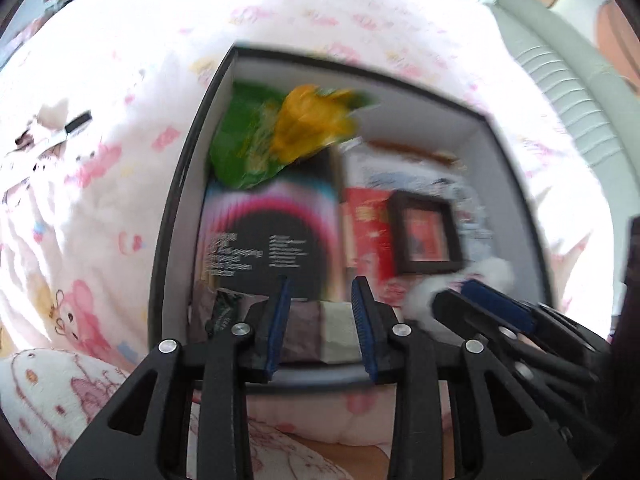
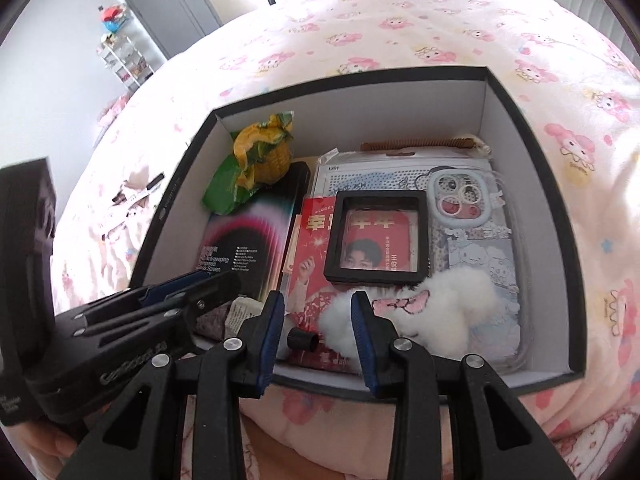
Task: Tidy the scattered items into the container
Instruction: 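Withdraw the right gripper from the box toward the white smartwatch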
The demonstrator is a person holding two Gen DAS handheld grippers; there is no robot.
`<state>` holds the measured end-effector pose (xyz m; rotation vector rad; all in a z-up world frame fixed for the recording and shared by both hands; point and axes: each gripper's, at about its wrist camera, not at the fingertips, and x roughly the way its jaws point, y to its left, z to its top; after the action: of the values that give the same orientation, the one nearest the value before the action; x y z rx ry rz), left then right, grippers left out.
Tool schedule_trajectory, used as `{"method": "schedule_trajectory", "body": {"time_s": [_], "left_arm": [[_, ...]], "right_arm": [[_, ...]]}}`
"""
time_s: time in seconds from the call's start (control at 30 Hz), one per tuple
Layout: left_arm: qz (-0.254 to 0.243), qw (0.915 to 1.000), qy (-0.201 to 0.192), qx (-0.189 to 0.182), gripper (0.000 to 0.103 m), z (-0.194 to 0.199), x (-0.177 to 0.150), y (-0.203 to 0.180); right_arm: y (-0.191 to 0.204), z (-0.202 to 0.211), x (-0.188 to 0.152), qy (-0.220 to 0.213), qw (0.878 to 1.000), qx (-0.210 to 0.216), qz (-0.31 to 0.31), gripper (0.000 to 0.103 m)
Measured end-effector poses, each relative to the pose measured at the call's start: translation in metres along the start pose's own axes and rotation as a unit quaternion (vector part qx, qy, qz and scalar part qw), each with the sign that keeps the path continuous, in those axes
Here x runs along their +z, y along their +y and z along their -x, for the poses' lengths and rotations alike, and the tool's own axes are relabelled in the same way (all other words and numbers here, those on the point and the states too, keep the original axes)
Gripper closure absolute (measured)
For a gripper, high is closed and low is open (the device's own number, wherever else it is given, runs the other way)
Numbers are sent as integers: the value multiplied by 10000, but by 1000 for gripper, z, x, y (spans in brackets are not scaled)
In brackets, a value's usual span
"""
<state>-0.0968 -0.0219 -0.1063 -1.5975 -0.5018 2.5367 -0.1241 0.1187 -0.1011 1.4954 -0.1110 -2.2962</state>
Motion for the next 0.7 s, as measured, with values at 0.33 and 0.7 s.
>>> {"method": "schedule_trajectory", "body": {"time_s": [0.33,0.7], "left_arm": [[-558,9958,-723,62,64,81,-10,-13],[-307,9936,-1072,166,64,135,-19,26]], "right_arm": [[25,57,-5,-631,9979,23,121,68],[94,76,-4,-700,9942,267,775,68]]}}
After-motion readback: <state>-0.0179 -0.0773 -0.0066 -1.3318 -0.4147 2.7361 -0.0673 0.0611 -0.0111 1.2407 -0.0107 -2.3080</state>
